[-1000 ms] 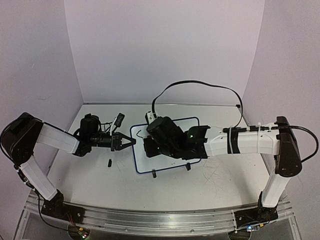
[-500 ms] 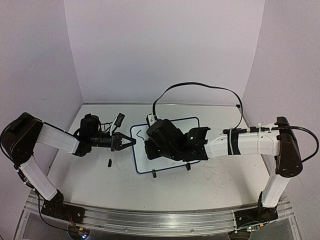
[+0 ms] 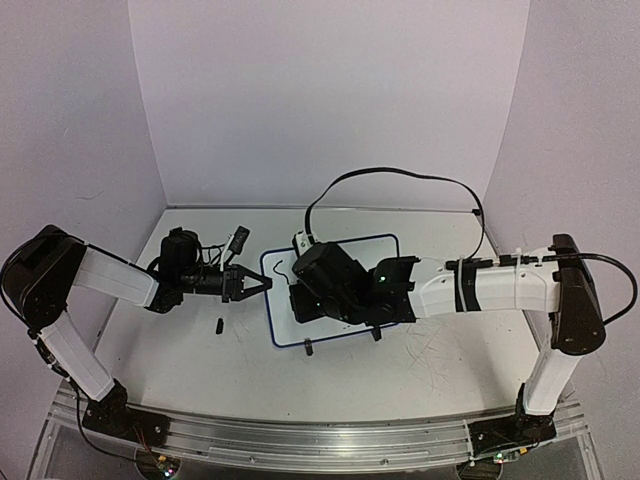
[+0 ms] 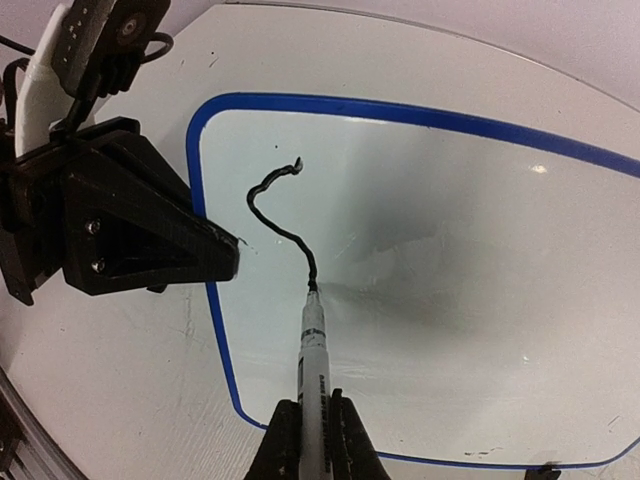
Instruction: Write a sentence on the whiteboard
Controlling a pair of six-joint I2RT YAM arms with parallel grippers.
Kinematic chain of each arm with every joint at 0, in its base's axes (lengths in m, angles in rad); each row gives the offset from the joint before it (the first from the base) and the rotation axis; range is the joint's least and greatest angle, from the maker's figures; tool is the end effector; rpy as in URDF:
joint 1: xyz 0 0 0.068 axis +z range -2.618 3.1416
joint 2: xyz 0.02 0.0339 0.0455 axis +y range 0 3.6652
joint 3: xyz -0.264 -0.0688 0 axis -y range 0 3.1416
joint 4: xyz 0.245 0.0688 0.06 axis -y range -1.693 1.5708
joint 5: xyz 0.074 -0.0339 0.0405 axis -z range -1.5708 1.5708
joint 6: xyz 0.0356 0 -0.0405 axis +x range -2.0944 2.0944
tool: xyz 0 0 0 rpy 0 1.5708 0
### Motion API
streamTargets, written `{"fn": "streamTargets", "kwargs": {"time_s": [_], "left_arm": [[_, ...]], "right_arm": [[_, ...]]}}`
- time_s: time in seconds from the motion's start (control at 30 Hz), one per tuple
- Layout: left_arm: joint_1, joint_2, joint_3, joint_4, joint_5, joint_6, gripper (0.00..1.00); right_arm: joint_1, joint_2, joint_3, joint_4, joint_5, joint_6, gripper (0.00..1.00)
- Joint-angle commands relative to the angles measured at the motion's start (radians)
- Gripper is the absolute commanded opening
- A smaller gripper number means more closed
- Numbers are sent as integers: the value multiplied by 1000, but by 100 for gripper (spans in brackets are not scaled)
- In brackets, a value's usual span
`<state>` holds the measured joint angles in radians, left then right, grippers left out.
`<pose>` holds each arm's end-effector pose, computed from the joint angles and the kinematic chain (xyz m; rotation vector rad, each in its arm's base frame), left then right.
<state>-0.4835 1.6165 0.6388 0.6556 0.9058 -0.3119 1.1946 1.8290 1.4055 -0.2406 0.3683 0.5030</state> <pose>0.2613 -0.1688 0.1772 0.8232 1.8285 -1.3771 0.1662 0.3858 0.2567 -0.5648 2.1640 0.5402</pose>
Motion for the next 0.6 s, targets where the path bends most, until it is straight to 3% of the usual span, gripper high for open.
{"fn": "streamTargets", "kwargs": {"time_s": [0.0,0.57], "left_arm": [[-1,-47,-11,39,22,8,0],[-1,-53,-14,39,21,7,0]], "right_arm": [[6,-10,2,-5,4,11,0],[10,16,30,-3,-19,-13,0]]}}
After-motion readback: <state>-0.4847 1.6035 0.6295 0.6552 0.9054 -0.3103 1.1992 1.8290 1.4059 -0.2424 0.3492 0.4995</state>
